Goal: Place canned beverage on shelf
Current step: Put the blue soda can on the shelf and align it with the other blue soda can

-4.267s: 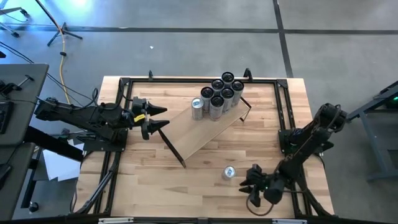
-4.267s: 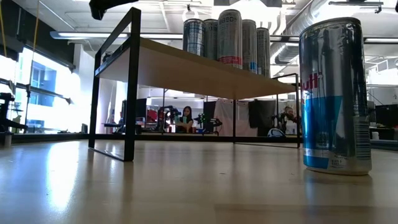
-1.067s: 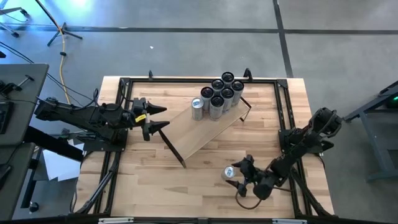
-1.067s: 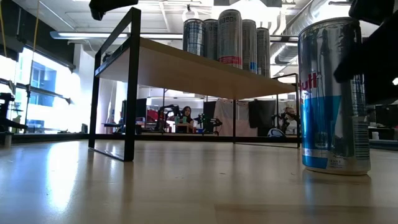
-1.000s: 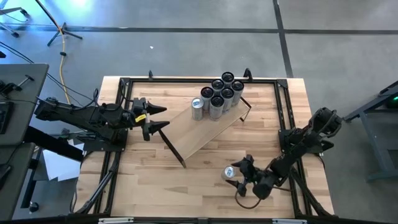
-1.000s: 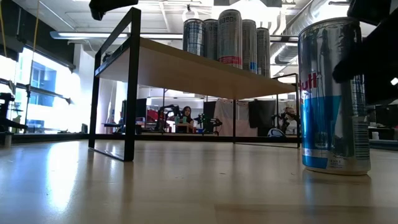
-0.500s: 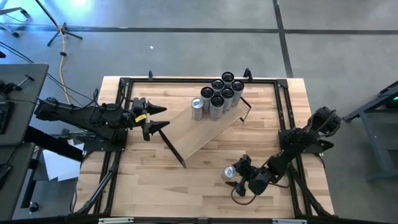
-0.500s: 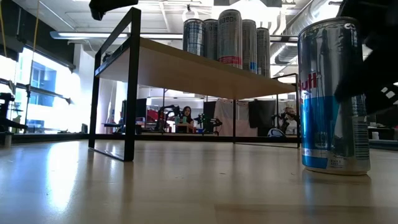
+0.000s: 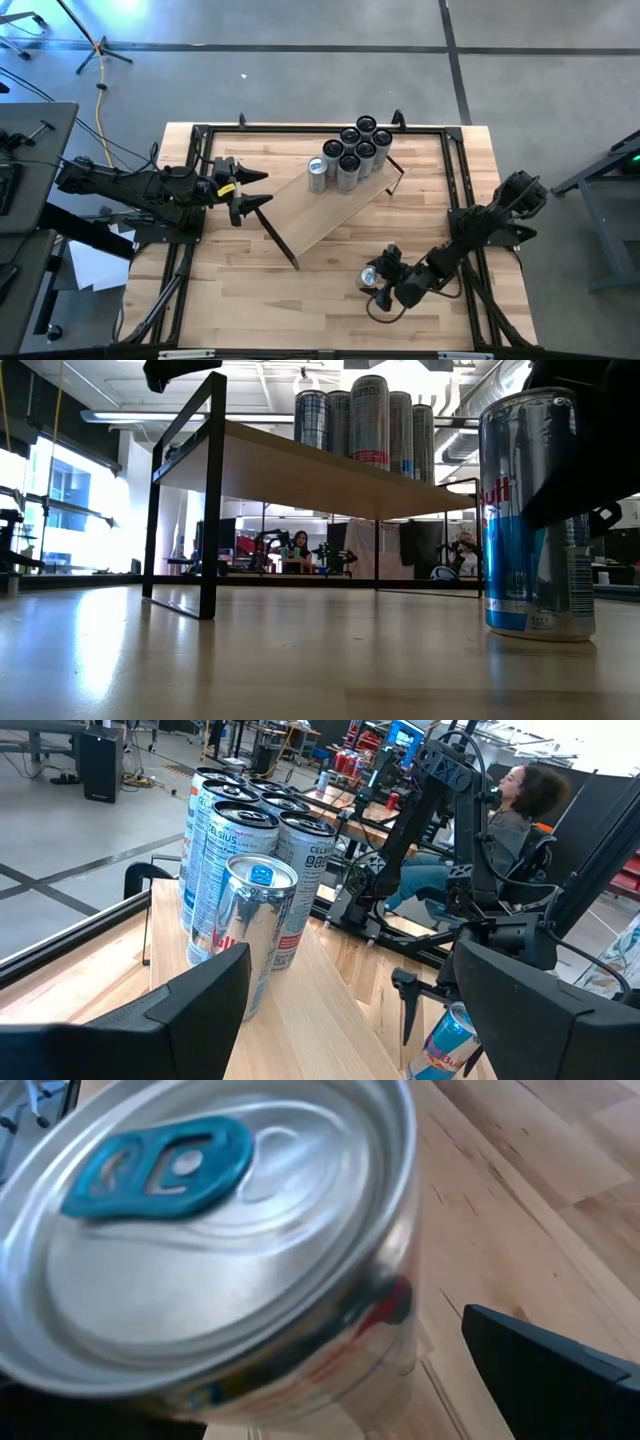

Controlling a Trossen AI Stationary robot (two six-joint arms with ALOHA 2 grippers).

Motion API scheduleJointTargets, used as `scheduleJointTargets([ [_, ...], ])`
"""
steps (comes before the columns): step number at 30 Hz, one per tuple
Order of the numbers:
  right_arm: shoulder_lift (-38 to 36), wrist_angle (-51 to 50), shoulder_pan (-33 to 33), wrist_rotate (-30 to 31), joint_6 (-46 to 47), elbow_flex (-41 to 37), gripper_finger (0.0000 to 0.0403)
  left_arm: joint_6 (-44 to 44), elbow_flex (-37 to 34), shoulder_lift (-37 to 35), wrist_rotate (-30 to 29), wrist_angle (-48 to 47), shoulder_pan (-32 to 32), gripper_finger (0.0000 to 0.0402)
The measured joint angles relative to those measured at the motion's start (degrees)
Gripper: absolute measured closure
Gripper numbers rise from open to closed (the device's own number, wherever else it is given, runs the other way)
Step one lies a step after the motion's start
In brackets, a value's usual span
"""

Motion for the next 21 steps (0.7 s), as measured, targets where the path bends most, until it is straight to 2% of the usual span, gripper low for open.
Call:
scheduleJointTargets([
  [21,0.0,1.9,0.04,1.61,0.0,0.0,0.0032,0.0,0.0,0.0,-0.02,-0.01,-0.02,0.008],
])
